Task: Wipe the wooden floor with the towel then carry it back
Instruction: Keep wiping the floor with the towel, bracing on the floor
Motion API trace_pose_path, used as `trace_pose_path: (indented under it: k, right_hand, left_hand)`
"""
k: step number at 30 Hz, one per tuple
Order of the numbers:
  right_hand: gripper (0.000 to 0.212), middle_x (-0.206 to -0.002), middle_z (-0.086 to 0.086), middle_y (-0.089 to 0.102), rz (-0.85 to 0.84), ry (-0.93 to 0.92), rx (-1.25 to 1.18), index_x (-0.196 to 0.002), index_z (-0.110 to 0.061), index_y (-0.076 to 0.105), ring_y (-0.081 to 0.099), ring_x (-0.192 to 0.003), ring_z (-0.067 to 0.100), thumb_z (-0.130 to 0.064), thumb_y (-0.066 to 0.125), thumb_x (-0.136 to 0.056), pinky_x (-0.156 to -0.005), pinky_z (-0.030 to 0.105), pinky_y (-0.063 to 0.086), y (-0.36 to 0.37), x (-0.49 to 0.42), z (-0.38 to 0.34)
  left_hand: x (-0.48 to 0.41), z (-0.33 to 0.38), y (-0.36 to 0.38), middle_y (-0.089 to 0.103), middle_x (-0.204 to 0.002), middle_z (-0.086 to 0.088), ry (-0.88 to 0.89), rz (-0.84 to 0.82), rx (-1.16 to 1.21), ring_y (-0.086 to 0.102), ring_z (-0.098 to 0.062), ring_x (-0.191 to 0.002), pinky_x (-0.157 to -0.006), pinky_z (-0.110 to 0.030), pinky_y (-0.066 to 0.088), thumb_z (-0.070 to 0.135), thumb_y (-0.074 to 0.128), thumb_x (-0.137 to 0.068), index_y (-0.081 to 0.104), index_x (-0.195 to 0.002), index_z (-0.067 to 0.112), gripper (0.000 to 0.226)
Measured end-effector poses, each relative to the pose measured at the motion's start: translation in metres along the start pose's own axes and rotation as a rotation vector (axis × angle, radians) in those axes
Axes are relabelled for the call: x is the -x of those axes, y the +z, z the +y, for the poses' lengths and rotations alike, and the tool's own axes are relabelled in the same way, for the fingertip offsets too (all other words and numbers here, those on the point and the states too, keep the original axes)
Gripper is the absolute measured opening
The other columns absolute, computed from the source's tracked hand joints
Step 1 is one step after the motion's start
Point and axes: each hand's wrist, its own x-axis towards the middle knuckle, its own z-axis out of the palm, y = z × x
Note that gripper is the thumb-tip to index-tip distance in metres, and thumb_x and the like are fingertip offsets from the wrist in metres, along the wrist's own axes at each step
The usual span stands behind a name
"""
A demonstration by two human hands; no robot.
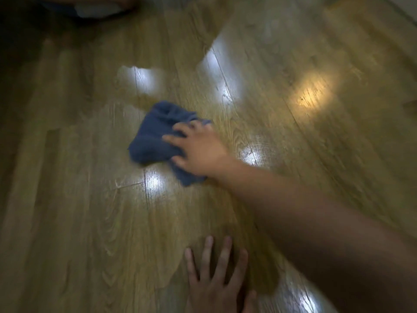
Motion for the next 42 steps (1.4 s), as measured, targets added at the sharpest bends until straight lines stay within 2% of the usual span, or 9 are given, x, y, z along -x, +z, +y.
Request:
trace_pose_path:
  k: [6,11,13,16,20,26,33,37,42]
  right_hand:
    - [0.062,-0.152,0.006,0.037,0.147,0.758,-0.022,-0.147,-0.037,0.038,0.038,-0.133,0.042,-0.06,0.048,-0.089,-0.108,0.058,0.035,-0.019,0.093,0.19]
    - [0.057,-0.151,0.006,0.035,0.21,1.035,-0.078,-0.142,-0.034,0.043,0.032,-0.132,0.045,-0.056,0.046,-0.09,-0.111,0.057,0.024,-0.019,0.156,0.16]
    - [0.057,-0.154,0.004,0.036,0.215,1.015,-0.104,-0.143,-0.034,0.046,0.034,-0.131,0.042,-0.053,0.051,-0.089,-0.11,0.053,0.025,-0.018,0.172,0.11]
    - [0.059,-0.143,0.009,0.047,0.156,0.627,-0.01,-0.136,-0.028,0.056,0.042,-0.122,0.043,-0.053,0.055,-0.082,-0.097,0.052,0.035,-0.011,0.212,0.065]
    - [0.071,-0.13,0.015,0.055,0.105,0.332,-0.003,-0.133,-0.024,0.058,0.052,-0.107,0.045,-0.059,0.051,-0.072,-0.09,0.054,0.044,-0.022,0.205,0.114]
    - [0.076,-0.138,0.004,0.042,0.13,0.885,-0.107,-0.146,-0.043,0.036,0.036,-0.125,0.041,-0.068,0.038,-0.074,-0.106,0.054,0.026,-0.007,0.149,0.069]
    - [0.066,-0.137,-0.001,0.045,0.155,0.763,-0.025,-0.143,-0.045,0.041,0.04,-0.12,0.036,-0.062,0.038,-0.079,-0.099,0.05,0.029,0.011,0.224,-0.021]
    - [0.066,-0.139,0.001,0.043,0.132,0.748,-0.018,-0.142,-0.048,0.035,0.039,-0.122,0.038,-0.063,0.032,-0.078,-0.099,0.051,0.031,0.006,0.278,-0.037]
    - [0.059,-0.142,0.007,0.036,0.064,0.895,-0.053,-0.142,-0.046,0.032,0.035,-0.127,0.045,-0.06,0.039,-0.085,-0.106,0.057,0.026,0.001,0.292,-0.058]
  left_hand:
    - [0.0,0.002,-0.005,0.048,-0.15,-0.005,-0.041,-0.097,0.124,0.034,-0.038,-0.142,-0.108,-0.072,0.022,0.059,0.064,-0.067,0.054,-0.135,0.031,0.075]
    - [-0.001,0.002,-0.017,0.038,-0.157,-0.006,-0.074,-0.243,0.172,0.027,-0.04,-0.146,-0.111,-0.074,0.012,0.054,0.053,-0.082,0.054,-0.14,0.026,0.065]
    - [-0.001,0.002,-0.021,0.039,-0.156,-0.007,-0.066,-0.276,0.151,0.029,-0.041,-0.145,-0.11,-0.075,0.014,0.053,0.051,-0.083,0.056,-0.14,0.024,0.064]
    - [-0.001,0.004,-0.022,0.04,-0.155,-0.007,-0.07,-0.294,0.159,0.029,-0.041,-0.145,-0.11,-0.074,0.014,0.053,0.051,-0.083,0.057,-0.139,0.024,0.064]
    - [-0.002,0.004,-0.019,0.04,-0.156,-0.007,-0.063,-0.286,0.163,0.028,-0.04,-0.146,-0.111,-0.074,0.012,0.054,0.051,-0.084,0.053,-0.141,0.025,0.064]
    - [-0.001,0.004,-0.021,0.038,-0.156,-0.005,-0.062,-0.342,0.137,0.024,-0.038,-0.147,-0.113,-0.072,0.012,0.057,0.044,-0.088,0.047,-0.144,0.028,0.063]
    - [-0.004,0.002,-0.021,0.028,-0.161,0.002,-0.133,-0.336,0.185,0.011,-0.027,-0.151,-0.119,-0.059,-0.006,0.059,0.036,-0.09,0.04,-0.147,0.034,0.062]
    - [0.016,-0.044,-0.06,0.055,-0.138,-0.005,-0.265,-0.167,0.586,0.046,-0.025,-0.133,-0.12,-0.046,0.022,0.041,0.052,-0.087,0.06,-0.132,0.017,0.052]
    - [0.125,-0.208,-0.097,0.032,-0.159,0.005,-0.463,-0.366,-0.031,0.021,-0.023,-0.148,-0.118,-0.063,0.002,0.064,0.028,-0.093,0.036,-0.147,0.042,0.059]
